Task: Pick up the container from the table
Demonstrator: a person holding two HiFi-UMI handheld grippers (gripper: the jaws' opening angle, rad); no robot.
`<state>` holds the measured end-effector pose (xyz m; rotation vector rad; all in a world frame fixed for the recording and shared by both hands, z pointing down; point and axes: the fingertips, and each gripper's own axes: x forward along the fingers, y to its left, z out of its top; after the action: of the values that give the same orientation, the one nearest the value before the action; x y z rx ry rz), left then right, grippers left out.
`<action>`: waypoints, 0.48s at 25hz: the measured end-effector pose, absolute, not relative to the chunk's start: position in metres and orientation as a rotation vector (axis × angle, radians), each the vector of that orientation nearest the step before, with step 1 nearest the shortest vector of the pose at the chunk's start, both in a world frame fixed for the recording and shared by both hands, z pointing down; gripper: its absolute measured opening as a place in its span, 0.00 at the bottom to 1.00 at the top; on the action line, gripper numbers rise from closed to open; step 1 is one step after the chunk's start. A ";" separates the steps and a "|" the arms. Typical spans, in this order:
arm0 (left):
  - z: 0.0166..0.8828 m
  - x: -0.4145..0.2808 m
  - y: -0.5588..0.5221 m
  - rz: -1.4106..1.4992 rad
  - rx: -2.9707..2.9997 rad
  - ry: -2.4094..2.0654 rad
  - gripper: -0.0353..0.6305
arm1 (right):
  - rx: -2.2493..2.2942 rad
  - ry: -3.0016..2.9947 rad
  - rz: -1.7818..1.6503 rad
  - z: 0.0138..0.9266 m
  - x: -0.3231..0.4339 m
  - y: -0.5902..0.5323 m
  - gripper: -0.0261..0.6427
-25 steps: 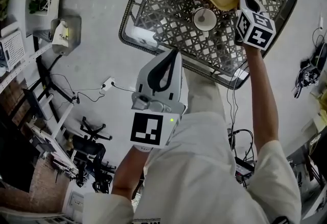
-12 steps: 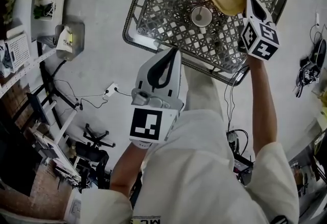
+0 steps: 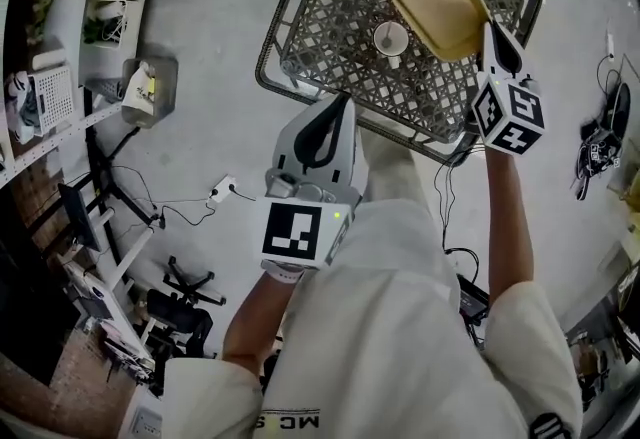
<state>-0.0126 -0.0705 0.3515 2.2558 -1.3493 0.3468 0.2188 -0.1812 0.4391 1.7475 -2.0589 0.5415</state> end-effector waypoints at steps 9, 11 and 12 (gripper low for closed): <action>0.308 -0.024 -0.059 0.257 2.292 -1.405 0.09 | 1.737 -2.103 0.511 0.384 0.206 -0.146 0.08; 0.303 -0.028 -0.057 0.241 2.292 -1.416 0.09 | 1.729 -2.117 0.502 0.372 0.203 -0.138 0.08; 0.300 -0.029 -0.056 0.232 2.292 -1.421 0.09 | 1.724 -2.121 0.505 0.367 0.202 -0.133 0.08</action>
<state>-0.0293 -0.0555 0.3003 2.2923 -1.4210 0.2321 0.2019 -0.1331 0.3668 1.7244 -2.1212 0.5049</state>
